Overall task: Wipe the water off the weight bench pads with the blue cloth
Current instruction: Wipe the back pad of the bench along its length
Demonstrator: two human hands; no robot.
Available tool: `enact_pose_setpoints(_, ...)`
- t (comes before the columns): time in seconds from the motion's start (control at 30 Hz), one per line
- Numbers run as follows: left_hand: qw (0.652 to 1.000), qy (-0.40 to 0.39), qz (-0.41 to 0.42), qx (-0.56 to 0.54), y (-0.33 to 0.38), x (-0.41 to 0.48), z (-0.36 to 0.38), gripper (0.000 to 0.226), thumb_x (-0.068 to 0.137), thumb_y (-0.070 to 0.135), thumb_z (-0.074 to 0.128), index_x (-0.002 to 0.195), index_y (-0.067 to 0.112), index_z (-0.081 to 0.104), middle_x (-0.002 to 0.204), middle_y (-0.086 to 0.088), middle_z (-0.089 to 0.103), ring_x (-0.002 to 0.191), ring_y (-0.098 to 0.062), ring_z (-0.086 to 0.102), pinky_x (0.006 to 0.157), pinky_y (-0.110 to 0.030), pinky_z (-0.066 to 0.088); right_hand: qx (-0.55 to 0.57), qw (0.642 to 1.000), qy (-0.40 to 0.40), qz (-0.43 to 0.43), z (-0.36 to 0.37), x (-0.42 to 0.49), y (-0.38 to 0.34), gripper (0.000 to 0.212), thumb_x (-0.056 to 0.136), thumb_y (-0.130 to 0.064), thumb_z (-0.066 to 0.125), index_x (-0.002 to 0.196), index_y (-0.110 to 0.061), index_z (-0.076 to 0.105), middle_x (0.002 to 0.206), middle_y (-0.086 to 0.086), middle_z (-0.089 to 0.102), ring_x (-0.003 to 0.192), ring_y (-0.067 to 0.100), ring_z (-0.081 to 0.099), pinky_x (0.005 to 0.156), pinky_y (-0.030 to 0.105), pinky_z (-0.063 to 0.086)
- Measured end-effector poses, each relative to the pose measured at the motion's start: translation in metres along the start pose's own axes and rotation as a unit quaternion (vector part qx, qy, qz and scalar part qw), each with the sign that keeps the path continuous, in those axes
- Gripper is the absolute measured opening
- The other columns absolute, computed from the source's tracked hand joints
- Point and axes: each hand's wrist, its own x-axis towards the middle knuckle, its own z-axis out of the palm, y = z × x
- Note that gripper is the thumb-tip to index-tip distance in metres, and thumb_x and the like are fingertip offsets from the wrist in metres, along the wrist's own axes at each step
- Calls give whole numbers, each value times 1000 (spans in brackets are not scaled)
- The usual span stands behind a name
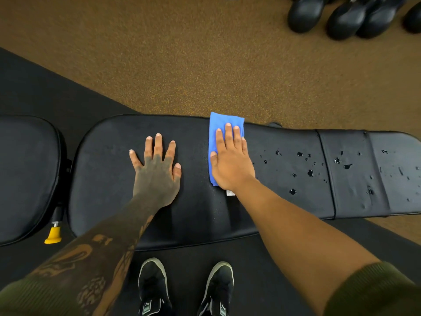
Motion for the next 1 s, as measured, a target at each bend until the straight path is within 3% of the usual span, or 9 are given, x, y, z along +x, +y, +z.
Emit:
enact_pose_setpoints(0.2, 1000, 0, -17, -6, 10, -1, 2, 63, 97, 43, 30, 154, 22, 12, 163, -14, 4, 150, -34, -1, 113, -70, 6, -9, 998, -2, -58, 5, -32, 19, 63, 101, -38, 26, 155, -14, 3, 164, 9, -7, 150, 26, -13, 121, 42, -2)
enact_pose_setpoints(0.47, 1000, -4, -11, 6, 15, 0, 7, 63, 98, 44, 27, 154, 22, 11, 163, -13, 1, 150, -33, -4, 114, -68, 1, 1, 1000, 19, 21, 2, -14, 25, 64, 101, -39, 23, 155, -12, 1, 163, 13, -10, 149, 29, -14, 122, 42, -3)
enact_pose_setpoints(0.77, 1000, -13, -2, -1, 40, 3, 8, 64, 97, 48, 28, 154, 26, 8, 163, -12, -3, 150, -34, -8, 114, -67, 1, -2, 999, 11, -52, 8, -45, 36, 69, 93, -45, 10, 155, -14, 6, 164, 10, -5, 150, 27, -11, 122, 43, 0)
enact_pose_setpoints(1.0, 1000, -5, 14, -11, 64, 11, 12, 60, 99, 41, 24, 154, 23, 7, 164, -9, -4, 150, -29, -8, 116, -64, 2, 11, 1000, 23, -2, 5, -26, 33, 66, 101, -38, 25, 155, -10, -1, 162, 14, -11, 149, 29, -17, 121, 42, -6)
